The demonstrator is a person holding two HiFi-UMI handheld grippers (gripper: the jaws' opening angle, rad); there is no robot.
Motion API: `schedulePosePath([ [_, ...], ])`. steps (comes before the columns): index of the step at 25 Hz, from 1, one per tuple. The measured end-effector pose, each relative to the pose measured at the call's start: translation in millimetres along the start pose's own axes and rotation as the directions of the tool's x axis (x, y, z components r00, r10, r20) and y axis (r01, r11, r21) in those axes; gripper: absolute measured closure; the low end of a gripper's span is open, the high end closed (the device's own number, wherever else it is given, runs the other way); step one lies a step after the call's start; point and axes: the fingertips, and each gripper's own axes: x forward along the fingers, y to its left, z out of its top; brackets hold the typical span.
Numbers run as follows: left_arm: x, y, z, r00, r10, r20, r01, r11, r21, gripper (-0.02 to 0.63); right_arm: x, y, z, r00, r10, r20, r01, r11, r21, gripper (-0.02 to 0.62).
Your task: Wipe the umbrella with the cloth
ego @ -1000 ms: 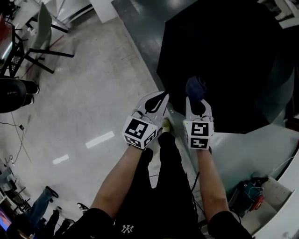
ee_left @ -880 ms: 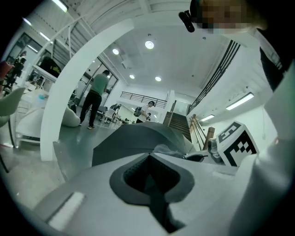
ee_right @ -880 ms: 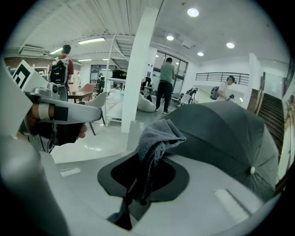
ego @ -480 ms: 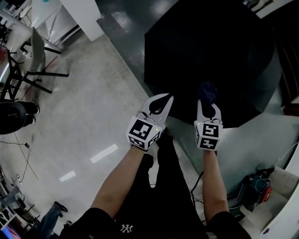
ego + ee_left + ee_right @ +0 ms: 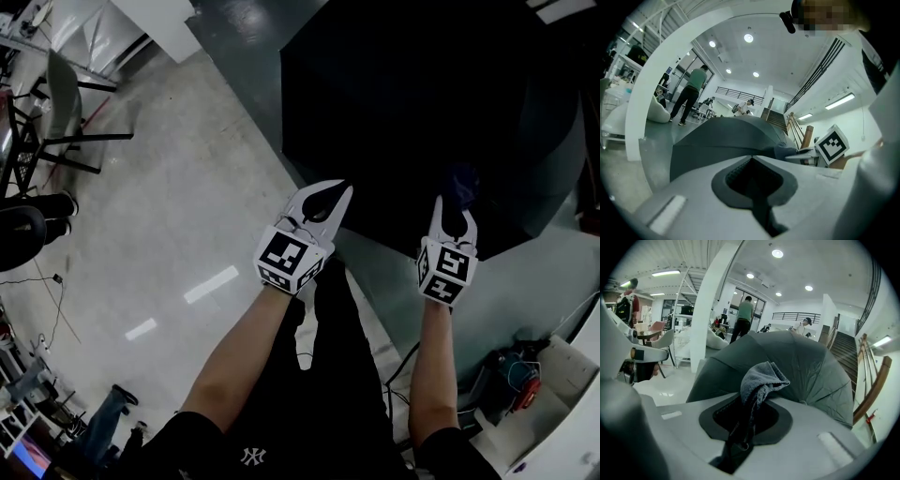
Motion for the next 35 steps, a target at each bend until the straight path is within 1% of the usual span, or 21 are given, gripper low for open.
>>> schedulePosePath([
  [7, 10.6, 28.5, -25.6, 0.998, 0.059, -0.021, -0.060, 0.998, -0.027, 0.606, 36.6, 31.1, -3.4, 0.997, 0.074, -0.023, -0.075, 0.997, -0.036, 0.514],
  [11, 5.5, 50.2, -37.2, 0.994, 0.108, -0.019, -0.108, 0.993, -0.045, 0.606, 44.5, 51.2, 3.2, 0.993, 0.116, -0.018, -0.117, 0.990, -0.072, 0.514],
  [17, -8.3, 84.2, -52.5, 0.986, 0.165, -0.010, -0.166, 0.984, -0.071, 0.606, 61.3, 95.5, 16.7, 0.982, 0.190, -0.022, -0.191, 0.976, -0.102, 0.514],
  [20, -16.3, 100.2, -57.5, 0.983, 0.182, -0.006, -0.182, 0.980, -0.078, 0.606, 68.4, 115.2, 22.4, 0.977, 0.211, -0.035, -0.214, 0.969, -0.122, 0.514],
  [23, -25.3, 111.7, -62.1, 0.980, 0.201, -0.004, -0.201, 0.976, -0.088, 0.606, 71.9, 123.2, 19.8, 0.973, 0.222, -0.056, -0.228, 0.965, -0.131, 0.514],
  [28, -28.1, 117.8, -65.3, 0.977, 0.212, 0.002, -0.210, 0.973, -0.098, 0.606, 75.1, 126.6, 22.0, 0.972, 0.223, -0.071, -0.231, 0.964, -0.130, 0.513],
  [35, -28.4, 123.9, -65.3, 0.976, 0.216, 0.011, -0.214, 0.972, -0.094, 0.606, 79.1, 151.0, 22.8, 0.960, 0.266, -0.088, -0.275, 0.956, -0.105, 0.514],
])
